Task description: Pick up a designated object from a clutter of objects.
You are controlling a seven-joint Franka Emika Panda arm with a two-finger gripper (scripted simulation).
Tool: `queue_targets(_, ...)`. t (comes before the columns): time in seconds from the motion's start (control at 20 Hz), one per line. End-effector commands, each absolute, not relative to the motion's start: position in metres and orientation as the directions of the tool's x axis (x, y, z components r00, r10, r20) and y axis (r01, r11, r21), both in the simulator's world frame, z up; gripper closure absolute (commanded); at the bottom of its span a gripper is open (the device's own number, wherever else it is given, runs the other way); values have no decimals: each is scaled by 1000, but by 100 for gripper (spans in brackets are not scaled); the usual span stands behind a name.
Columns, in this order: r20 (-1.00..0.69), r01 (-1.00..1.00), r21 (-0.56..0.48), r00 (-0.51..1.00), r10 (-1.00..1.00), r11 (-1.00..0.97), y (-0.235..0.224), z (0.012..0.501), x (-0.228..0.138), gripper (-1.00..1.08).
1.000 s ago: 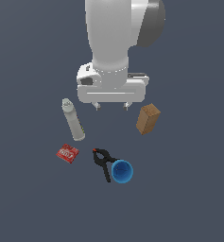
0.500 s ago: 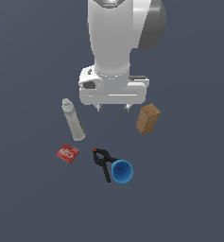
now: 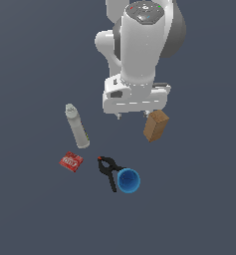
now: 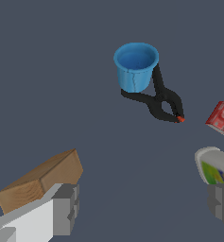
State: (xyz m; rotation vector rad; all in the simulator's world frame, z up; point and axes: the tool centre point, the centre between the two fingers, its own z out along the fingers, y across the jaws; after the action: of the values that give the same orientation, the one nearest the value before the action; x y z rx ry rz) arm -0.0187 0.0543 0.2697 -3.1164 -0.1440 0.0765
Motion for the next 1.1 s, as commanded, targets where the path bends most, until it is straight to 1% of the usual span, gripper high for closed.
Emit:
queue_targets(0.0,-42,137,-21,990,138,-990,76,259,-28,-92)
queue_targets(0.3,-22,275,-12,961,275,-961,137,227,-64,-92)
queue_targets(0.5,-12,347,-7,938,347,-938,165,211,-88,-92)
queue_targets(0.8,-2,413,-1,911,413,-911,189,197,-113,-92)
queue_targets(1.05,0,430,0,903,430,-903,195,193,-119,-92)
